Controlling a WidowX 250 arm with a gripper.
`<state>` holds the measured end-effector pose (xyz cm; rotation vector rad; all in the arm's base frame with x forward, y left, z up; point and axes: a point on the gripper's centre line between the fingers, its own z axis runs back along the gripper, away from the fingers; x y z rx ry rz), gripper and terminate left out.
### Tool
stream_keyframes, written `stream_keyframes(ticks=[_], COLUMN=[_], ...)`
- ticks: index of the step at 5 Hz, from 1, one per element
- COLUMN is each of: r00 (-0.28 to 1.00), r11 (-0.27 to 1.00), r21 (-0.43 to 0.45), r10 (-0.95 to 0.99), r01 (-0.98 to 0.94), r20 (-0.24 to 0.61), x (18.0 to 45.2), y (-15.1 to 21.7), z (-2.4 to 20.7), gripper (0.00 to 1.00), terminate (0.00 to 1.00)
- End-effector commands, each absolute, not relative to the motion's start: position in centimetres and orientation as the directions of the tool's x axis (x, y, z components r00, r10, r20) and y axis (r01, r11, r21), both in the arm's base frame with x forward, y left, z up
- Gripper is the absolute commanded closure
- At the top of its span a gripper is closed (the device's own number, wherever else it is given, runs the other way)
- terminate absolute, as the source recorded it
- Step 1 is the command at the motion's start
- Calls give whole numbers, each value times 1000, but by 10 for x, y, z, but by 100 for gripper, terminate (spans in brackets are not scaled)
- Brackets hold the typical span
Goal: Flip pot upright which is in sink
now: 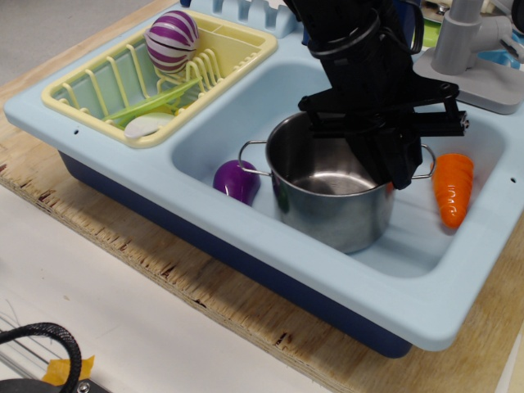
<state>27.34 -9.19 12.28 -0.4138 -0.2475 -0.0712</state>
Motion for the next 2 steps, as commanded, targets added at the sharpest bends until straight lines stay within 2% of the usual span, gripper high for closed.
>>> stream_keyframes(ticks=[1,2], r00=[951,951], r11=[909,909], r21=[-377,-377], r10=[-58,-58], r01=[175,175], r20=[303,303], x=[280,280], y=[-91,-91], z=[133,133], gripper=[0,0], terminate=[0,100])
